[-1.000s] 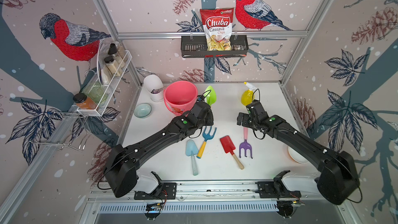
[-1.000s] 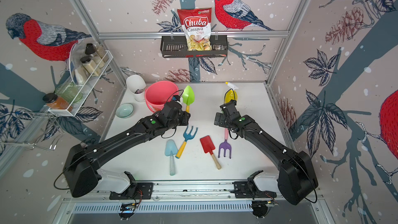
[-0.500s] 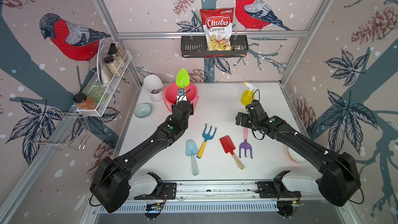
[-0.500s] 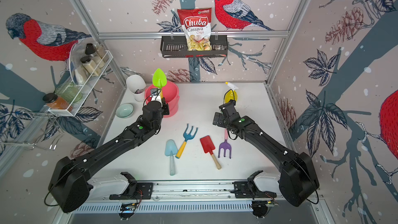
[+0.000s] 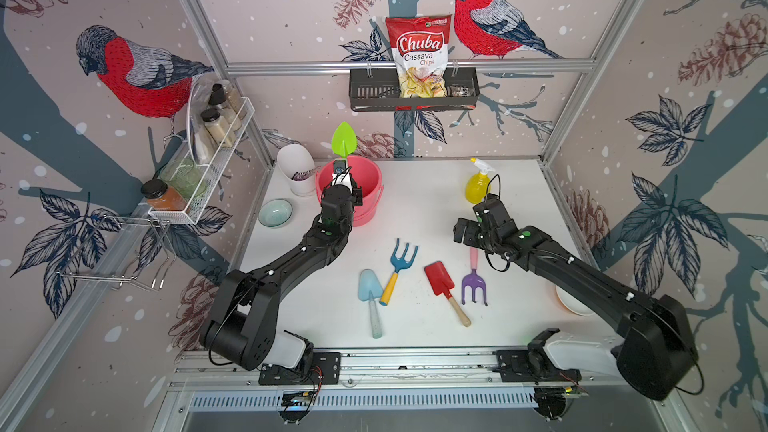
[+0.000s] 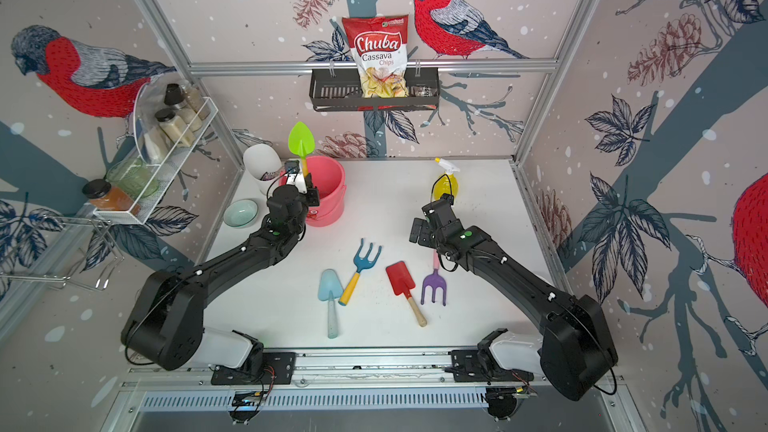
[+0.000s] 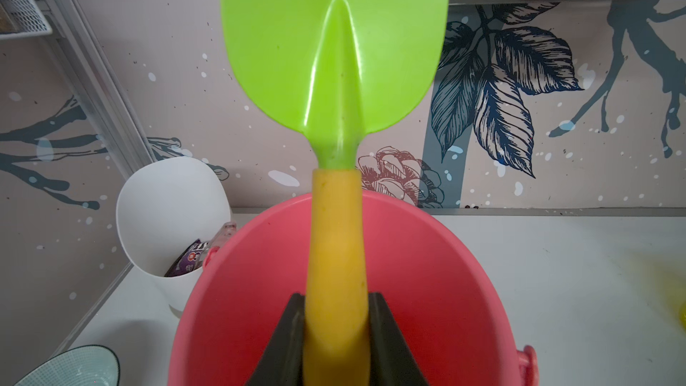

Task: Organize the gardening tools
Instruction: Place the gardening tool in the container.

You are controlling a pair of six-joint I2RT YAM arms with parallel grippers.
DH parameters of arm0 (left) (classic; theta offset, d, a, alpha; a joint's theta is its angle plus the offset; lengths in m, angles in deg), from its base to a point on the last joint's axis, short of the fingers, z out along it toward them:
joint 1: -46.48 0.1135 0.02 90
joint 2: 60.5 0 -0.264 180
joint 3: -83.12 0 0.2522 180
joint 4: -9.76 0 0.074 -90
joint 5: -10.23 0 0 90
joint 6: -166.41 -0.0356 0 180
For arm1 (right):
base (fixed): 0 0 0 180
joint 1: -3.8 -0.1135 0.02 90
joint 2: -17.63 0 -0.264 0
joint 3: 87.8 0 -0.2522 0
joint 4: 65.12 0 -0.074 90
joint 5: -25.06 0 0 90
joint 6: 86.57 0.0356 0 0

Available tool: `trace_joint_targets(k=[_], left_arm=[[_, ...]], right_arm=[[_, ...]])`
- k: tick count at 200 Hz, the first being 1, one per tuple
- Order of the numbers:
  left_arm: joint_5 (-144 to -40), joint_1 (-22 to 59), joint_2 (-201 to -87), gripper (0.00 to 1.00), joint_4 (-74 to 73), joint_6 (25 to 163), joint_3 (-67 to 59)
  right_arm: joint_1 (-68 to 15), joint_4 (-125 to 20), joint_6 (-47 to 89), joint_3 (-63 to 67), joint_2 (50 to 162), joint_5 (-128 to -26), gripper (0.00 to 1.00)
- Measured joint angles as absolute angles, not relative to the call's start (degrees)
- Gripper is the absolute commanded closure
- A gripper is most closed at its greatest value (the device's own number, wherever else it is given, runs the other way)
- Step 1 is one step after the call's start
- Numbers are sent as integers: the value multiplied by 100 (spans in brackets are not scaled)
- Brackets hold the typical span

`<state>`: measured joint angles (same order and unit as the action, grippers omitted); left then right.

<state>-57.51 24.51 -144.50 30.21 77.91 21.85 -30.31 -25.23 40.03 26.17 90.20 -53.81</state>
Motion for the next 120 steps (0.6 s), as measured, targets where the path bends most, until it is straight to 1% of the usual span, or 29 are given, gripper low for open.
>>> trace_joint_targets(k=[25, 94, 120], left_arm=[[-6063, 2544, -14645, 100, 3220, 7763, 2257], [-6306, 2645, -14966, 100, 3690, 7944, 2449], [-6310, 2645, -14986, 78, 3863, 7964, 2515]], right_arm=[[-3031, -2539, 4003, 2628, 8992, -5394, 0], [-3031, -2580, 4086, 2628, 9031, -5396, 0], [-3031, -2591, 4086, 2628, 9066, -5396, 0]])
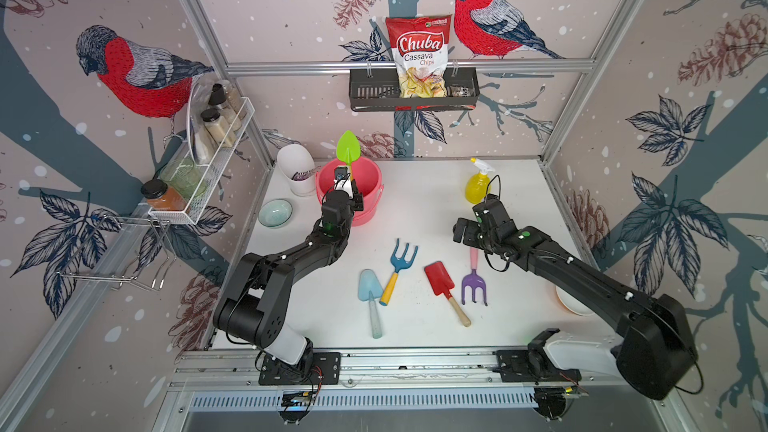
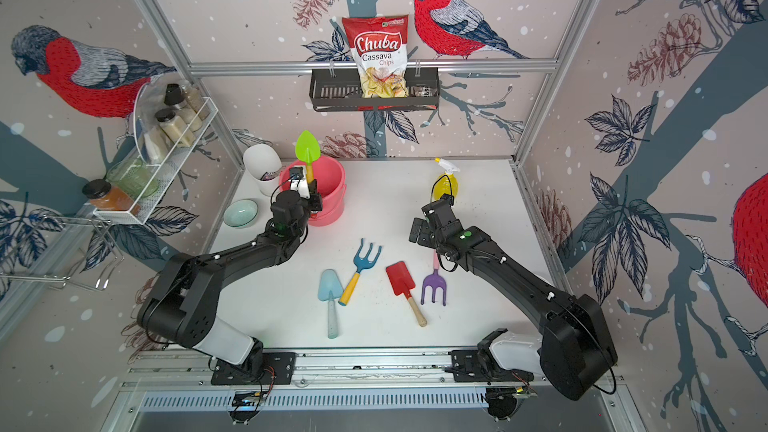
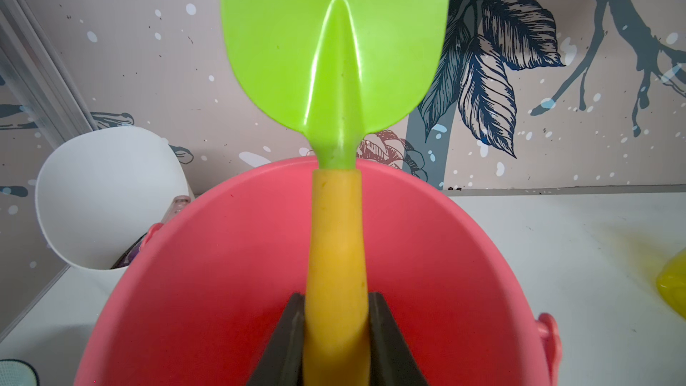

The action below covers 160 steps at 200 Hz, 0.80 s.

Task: Organize the gardening tools
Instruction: Place the gardening tool in the container.

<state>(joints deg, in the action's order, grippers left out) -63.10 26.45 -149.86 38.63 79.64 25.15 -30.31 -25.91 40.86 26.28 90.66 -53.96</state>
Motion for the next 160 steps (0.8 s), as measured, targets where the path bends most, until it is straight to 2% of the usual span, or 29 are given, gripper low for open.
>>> trace_joint_targets(k=[29, 58, 125, 160], left_arm=[[-6310, 2645, -14953, 54, 3867, 8060, 2524], [-6312, 2645, -14837, 37, 3872, 8069, 2541], [-6310, 2590, -14337, 14, 3852, 8069, 2633], [-6122, 1948, -13657, 4, 3406, 7937, 2653]], right_arm=[[-3031, -2604, 4086, 2628, 9090, -5396, 0], [-3031, -2606, 4086, 2628, 9112, -5398, 0], [-3042, -2681, 4086, 2687, 9031, -5435, 0], [-3042, -2731, 4090, 2899, 9023, -5518, 0]])
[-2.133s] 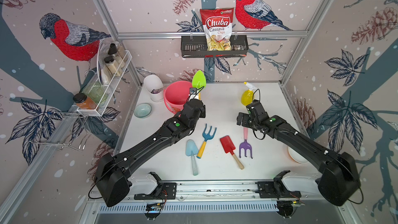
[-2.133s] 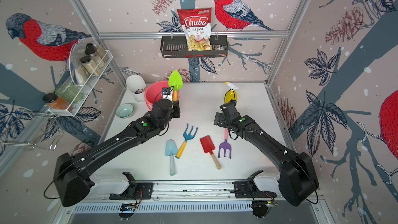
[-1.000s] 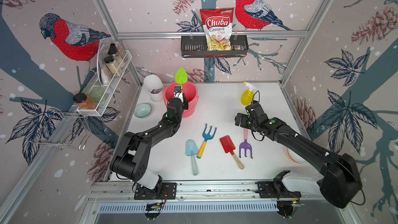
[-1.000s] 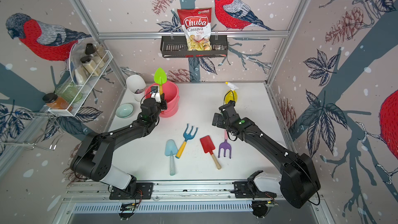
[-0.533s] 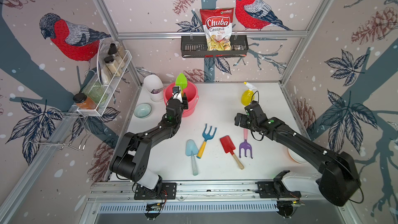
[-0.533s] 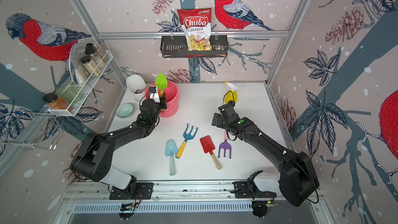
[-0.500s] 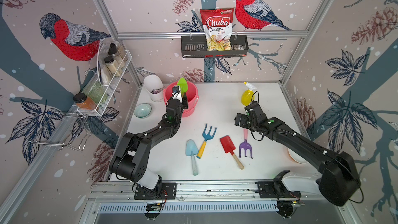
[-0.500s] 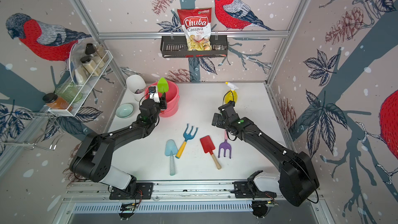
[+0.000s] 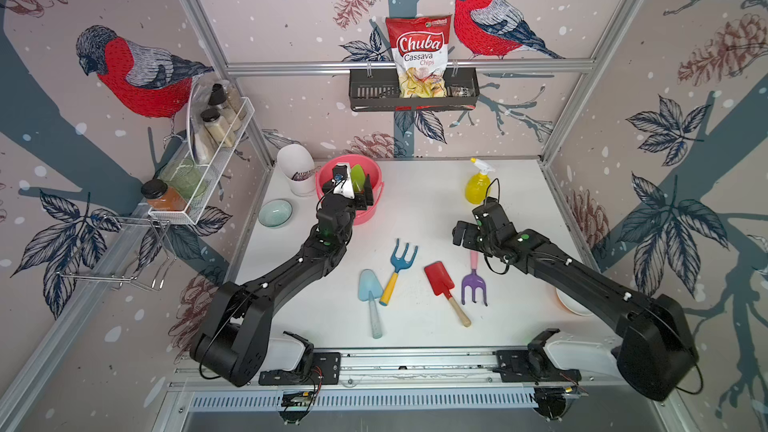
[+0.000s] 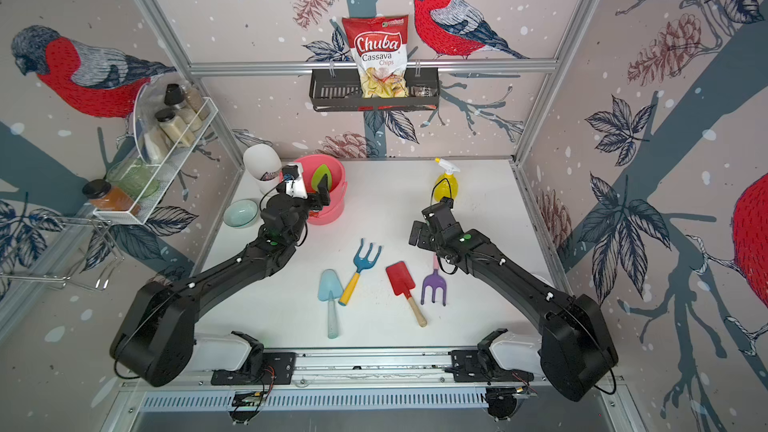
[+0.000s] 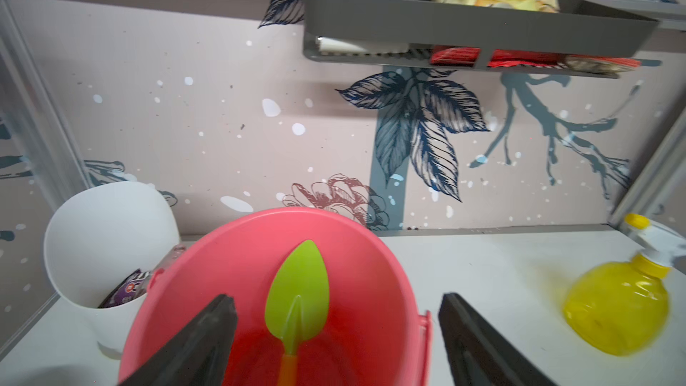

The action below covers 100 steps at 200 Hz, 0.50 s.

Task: Organize the gardening tools
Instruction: Place the gardening tool in the container, then pick up the gardening tool from the center of the board.

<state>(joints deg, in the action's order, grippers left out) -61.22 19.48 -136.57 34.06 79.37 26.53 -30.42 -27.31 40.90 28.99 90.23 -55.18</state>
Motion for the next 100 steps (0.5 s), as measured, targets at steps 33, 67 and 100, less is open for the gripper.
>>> trace_joint_targets(k=[33, 67, 100], left_arm=[[-5709, 1275, -12916, 3, 2088, 8351, 2616], [-5537, 743, -12190, 3, 348, 9507, 2773], [-5733, 396, -11847, 5, -1160, 10665, 2981]], right_arm=[[-3070, -2845, 4101, 3083, 9009, -5695, 0], [-3086, -2947, 4106, 3233, 8990, -5844, 0], [-3167, -2987, 4108, 3312, 8983, -5977, 0]])
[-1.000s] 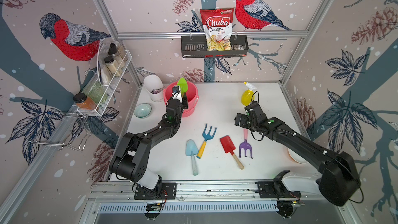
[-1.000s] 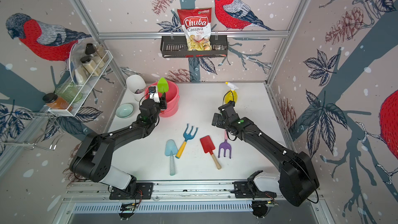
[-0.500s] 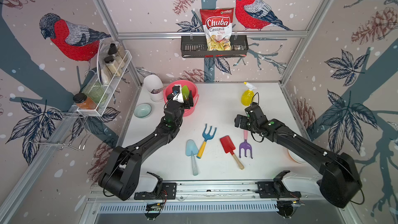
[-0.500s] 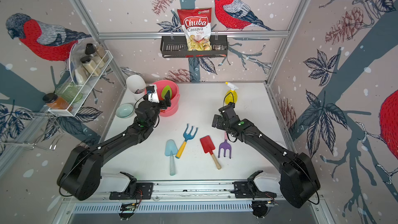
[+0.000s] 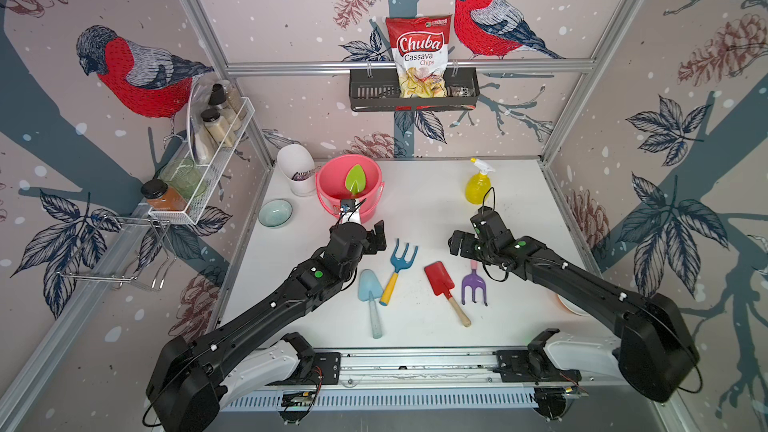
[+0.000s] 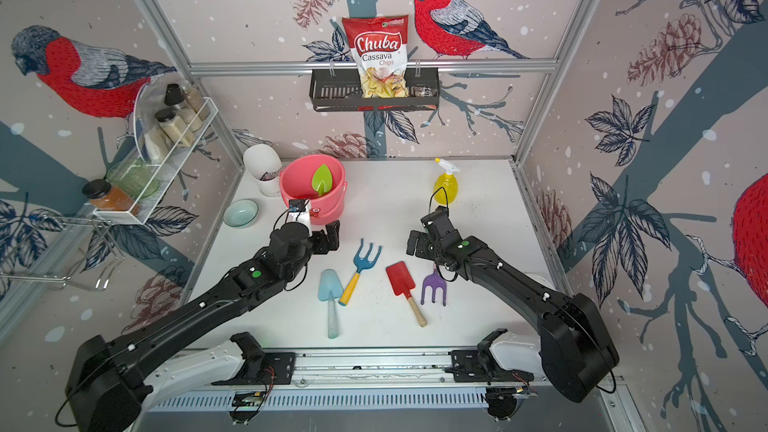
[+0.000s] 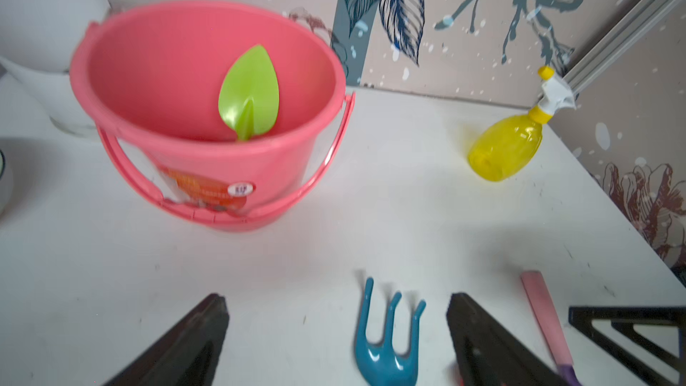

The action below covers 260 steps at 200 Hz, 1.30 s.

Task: Organize the gardening tools
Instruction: Pick up the gardening tool from the center of the board.

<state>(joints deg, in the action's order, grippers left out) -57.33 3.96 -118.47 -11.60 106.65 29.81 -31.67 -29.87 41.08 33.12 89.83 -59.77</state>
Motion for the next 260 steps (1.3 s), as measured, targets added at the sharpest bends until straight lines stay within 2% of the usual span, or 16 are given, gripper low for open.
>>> trace_joint_targets(k=[68, 93, 134, 178, 246, 260], left_arm=[[-6911, -352, -12033, 11, -2878, 12182, 3531], [-7289, -507, -12197, 16, -3282, 12571, 3562], [-8002, -682, -12112, 26, -3494, 13115, 3850], [-8437, -804, -12107, 29, -3687, 13498, 3955], [-8745, -841, -12824, 36, -3579, 13622, 3920], [-8778, -841, -12912, 42, -3525, 13622, 3894]], right_arm=[[-3254, -2963, 4130, 3247, 8760, -6041, 0], [-3254, -2936, 4130, 3194, 8784, -6034, 0], [-3256, -2831, 4130, 3161, 8848, -6017, 0], [-3254, -2805, 4125, 3063, 8874, -5964, 0], [-3180, -2790, 4106, 3046, 8902, -5934, 0], [-3151, -2788, 4101, 3046, 8902, -5934, 0]])
